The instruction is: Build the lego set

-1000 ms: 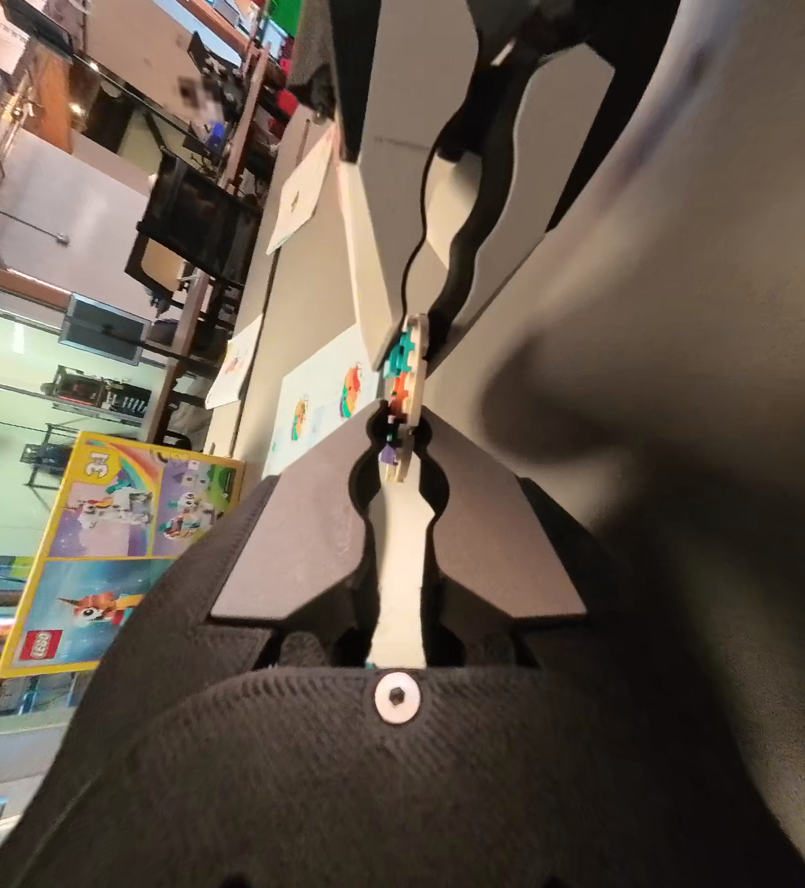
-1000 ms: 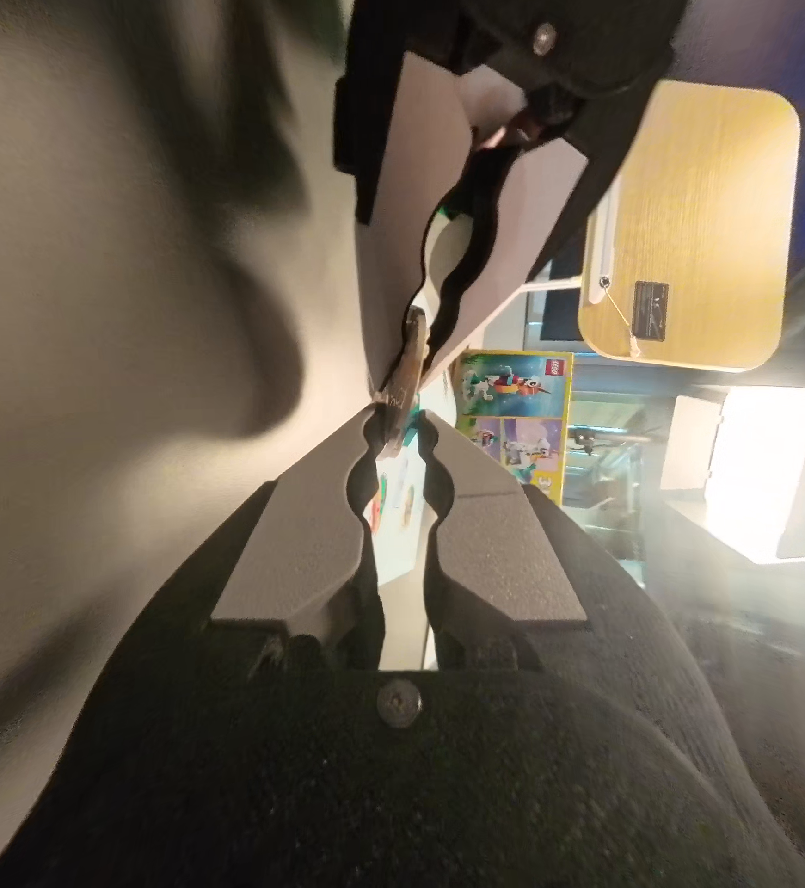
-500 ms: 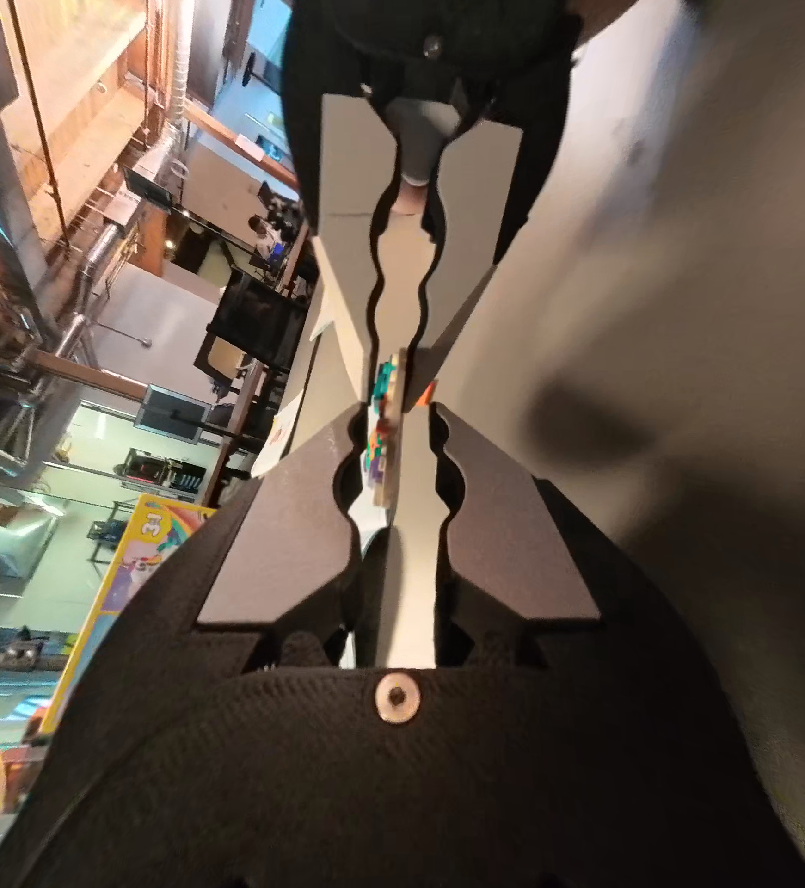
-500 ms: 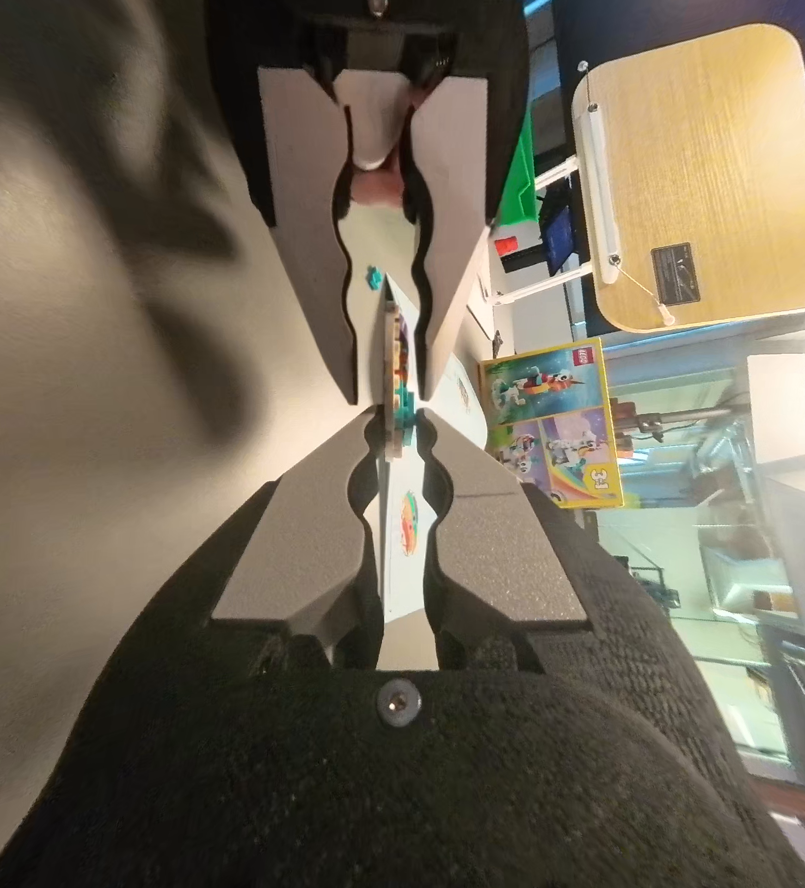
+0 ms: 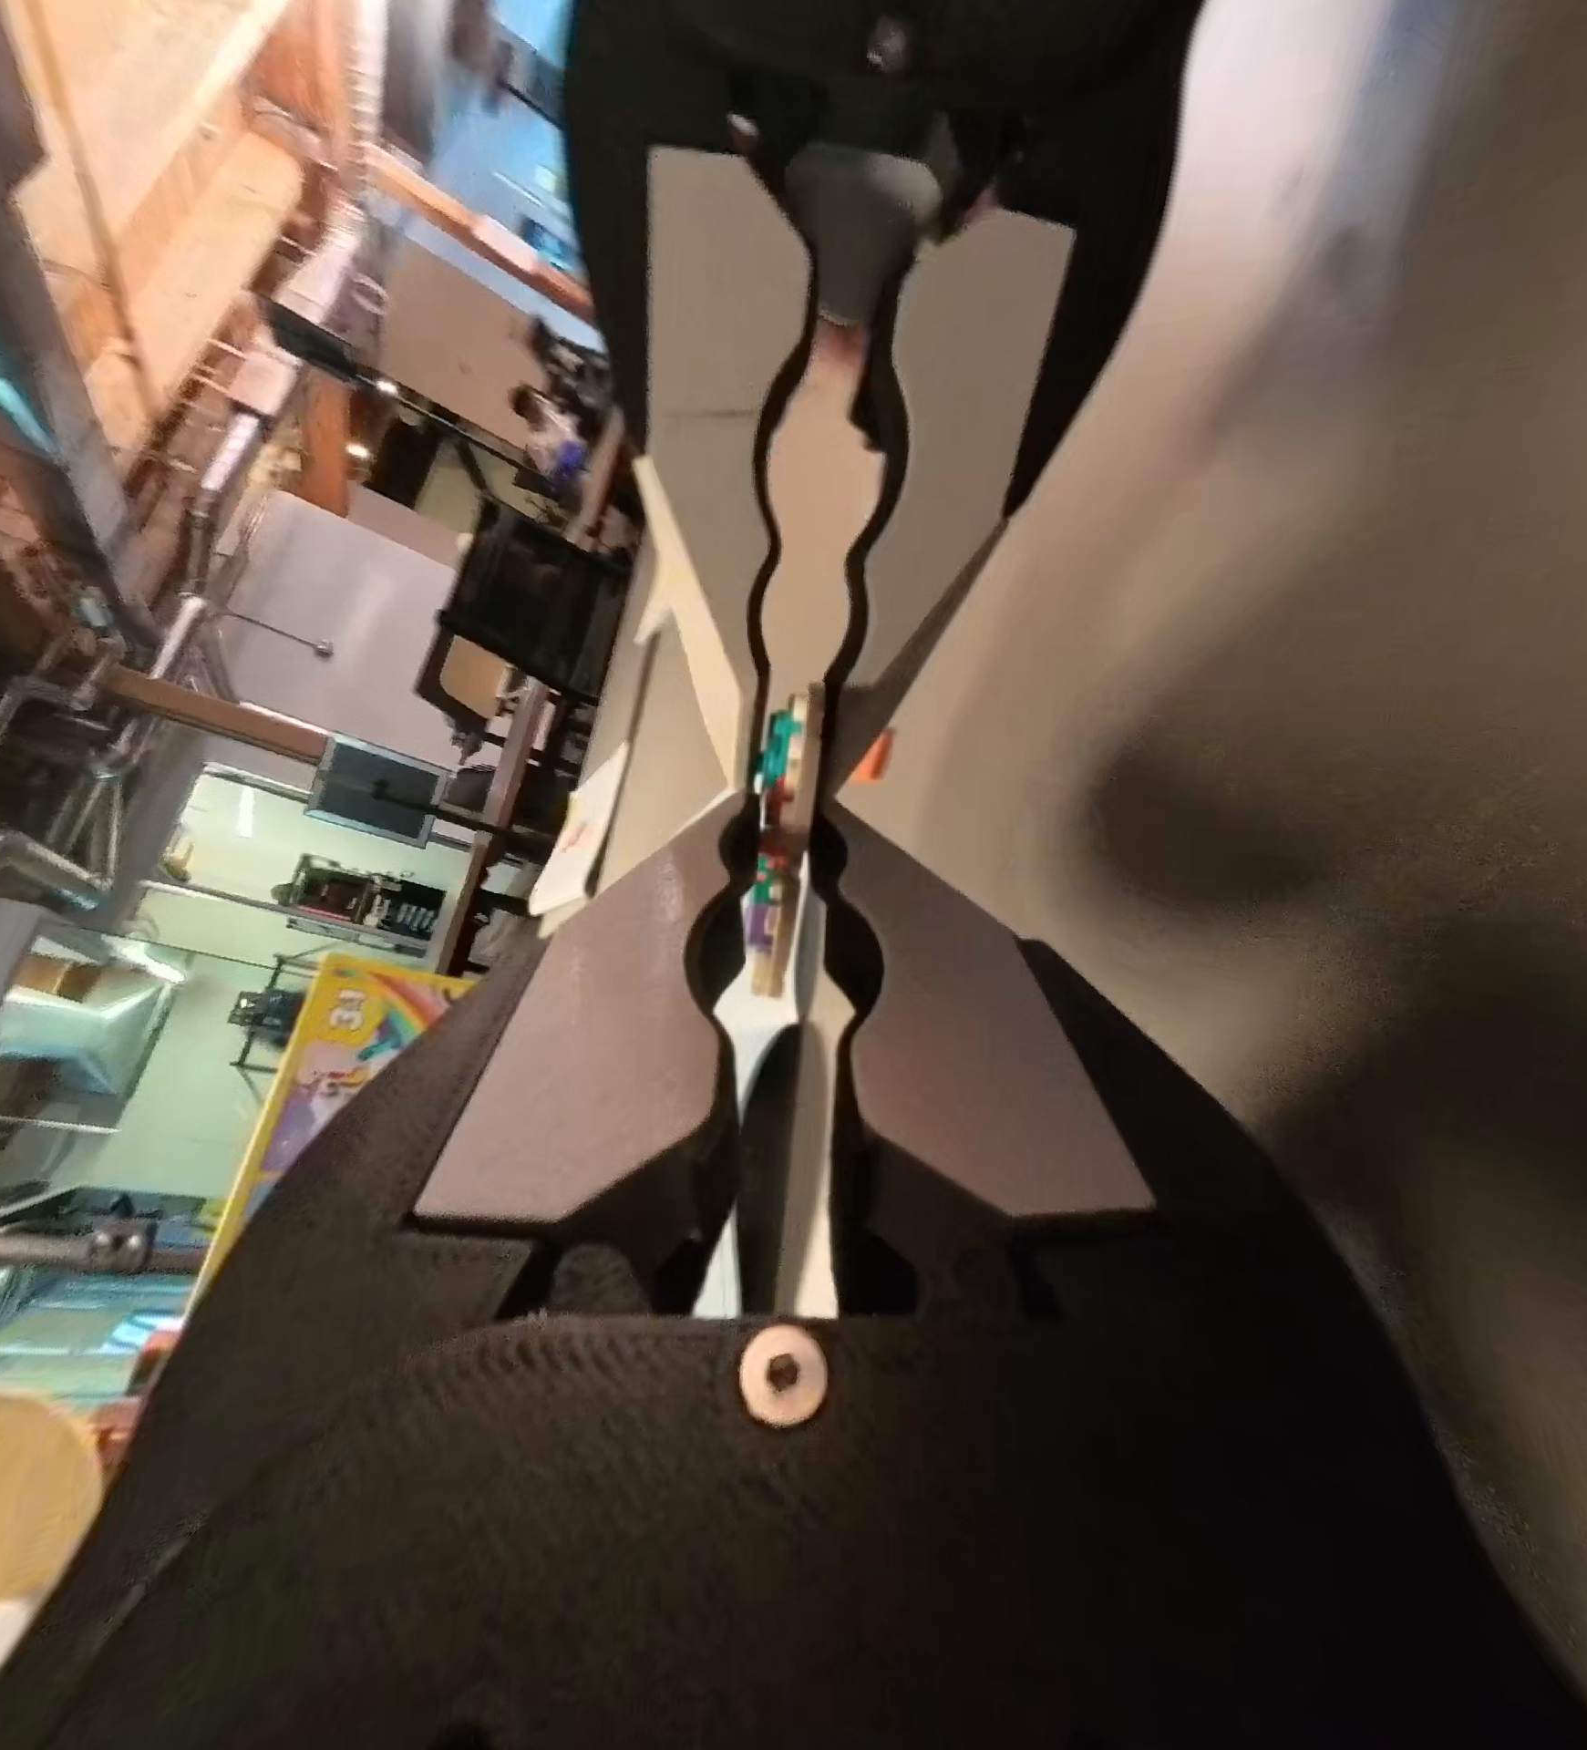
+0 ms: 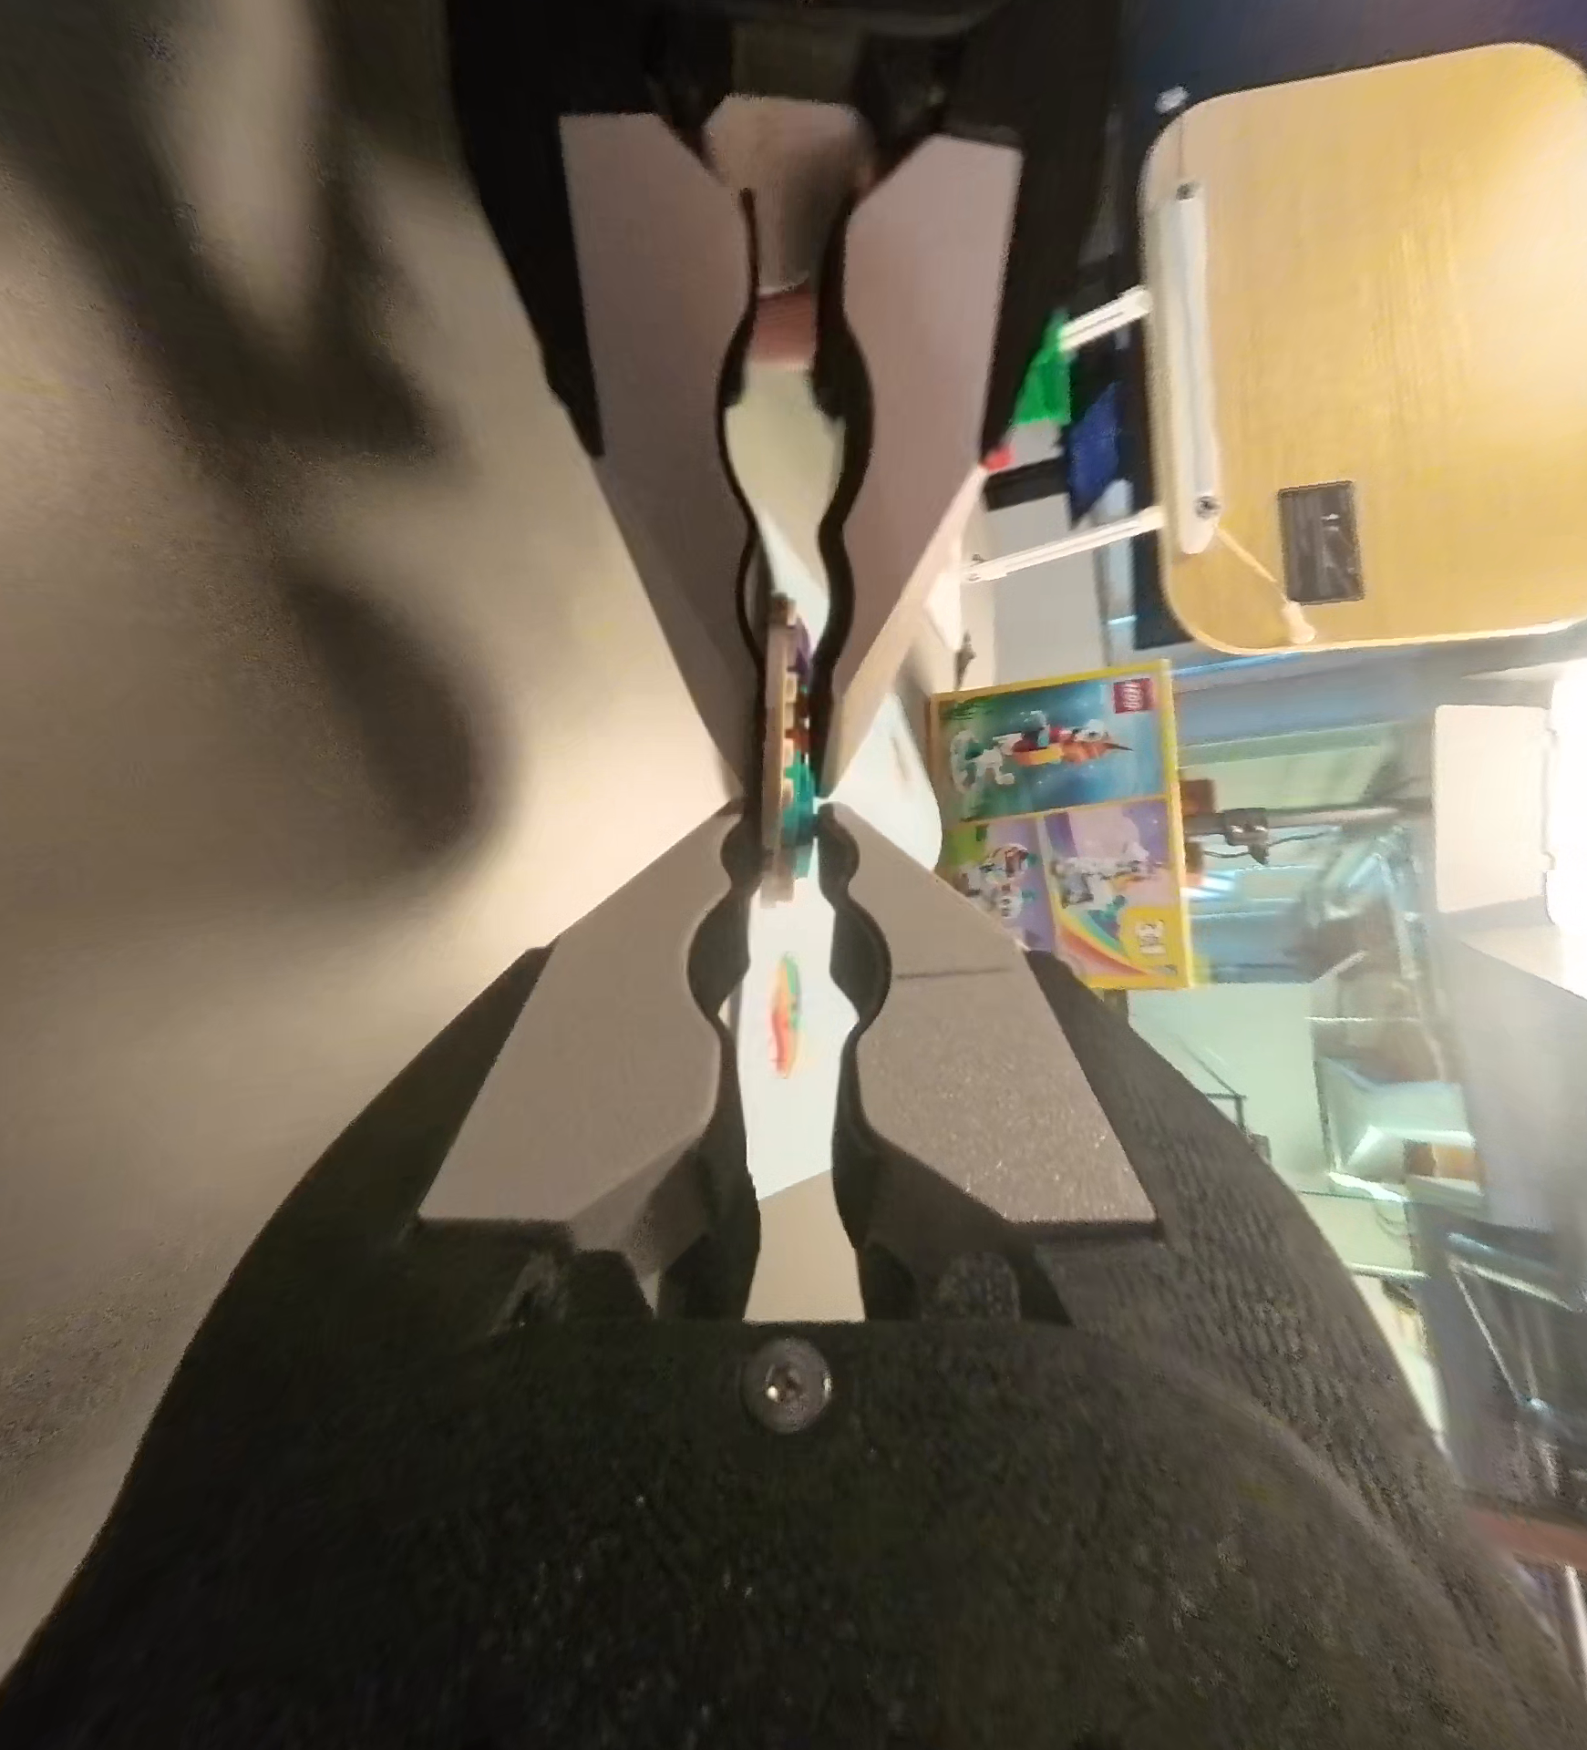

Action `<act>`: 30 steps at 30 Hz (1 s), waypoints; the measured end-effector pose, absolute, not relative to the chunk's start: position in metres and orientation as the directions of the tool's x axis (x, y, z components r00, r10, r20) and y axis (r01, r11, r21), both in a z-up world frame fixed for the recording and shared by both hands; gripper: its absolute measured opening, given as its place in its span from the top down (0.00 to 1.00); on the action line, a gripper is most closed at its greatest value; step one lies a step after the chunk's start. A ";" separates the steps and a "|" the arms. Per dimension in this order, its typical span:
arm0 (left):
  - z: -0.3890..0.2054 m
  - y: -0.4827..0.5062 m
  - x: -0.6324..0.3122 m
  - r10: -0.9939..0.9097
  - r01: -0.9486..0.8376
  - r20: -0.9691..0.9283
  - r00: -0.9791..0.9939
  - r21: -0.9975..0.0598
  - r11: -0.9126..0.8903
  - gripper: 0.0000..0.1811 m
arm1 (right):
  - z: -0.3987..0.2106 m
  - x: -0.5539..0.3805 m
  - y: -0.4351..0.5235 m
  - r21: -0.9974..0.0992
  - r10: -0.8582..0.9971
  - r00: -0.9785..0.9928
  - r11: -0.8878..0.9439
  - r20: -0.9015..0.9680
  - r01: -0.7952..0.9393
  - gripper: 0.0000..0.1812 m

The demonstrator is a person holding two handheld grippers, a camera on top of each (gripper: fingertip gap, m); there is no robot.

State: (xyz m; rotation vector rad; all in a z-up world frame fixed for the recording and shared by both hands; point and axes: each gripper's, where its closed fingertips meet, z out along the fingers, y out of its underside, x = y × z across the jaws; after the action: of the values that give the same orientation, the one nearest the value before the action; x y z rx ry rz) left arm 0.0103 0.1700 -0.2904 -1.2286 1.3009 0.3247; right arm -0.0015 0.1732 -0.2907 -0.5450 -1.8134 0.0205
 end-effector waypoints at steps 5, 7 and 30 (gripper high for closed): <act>-0.288 0.175 -0.003 -0.403 -0.787 -0.850 0.340 -0.492 0.372 0.75 | -0.274 0.007 0.180 -0.344 0.397 -0.136 0.890 0.908 0.300 0.95; -0.285 0.171 -0.002 -0.377 -0.780 -0.867 0.326 -0.472 0.412 0.81 | -0.272 0.008 0.177 -0.352 0.397 -0.137 0.897 0.907 0.269 0.94; -0.292 0.172 -0.004 -0.252 -0.864 -0.953 0.171 -0.268 0.426 0.95 | -0.282 0.020 0.193 -0.474 0.546 -0.170 0.816 0.821 0.331 0.88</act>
State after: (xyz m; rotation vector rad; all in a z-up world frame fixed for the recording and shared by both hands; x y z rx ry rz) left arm -0.0042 0.1723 -0.2919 -1.0922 1.3693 0.5884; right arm 0.0202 0.1932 -0.2821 -0.6764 -1.7774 0.2178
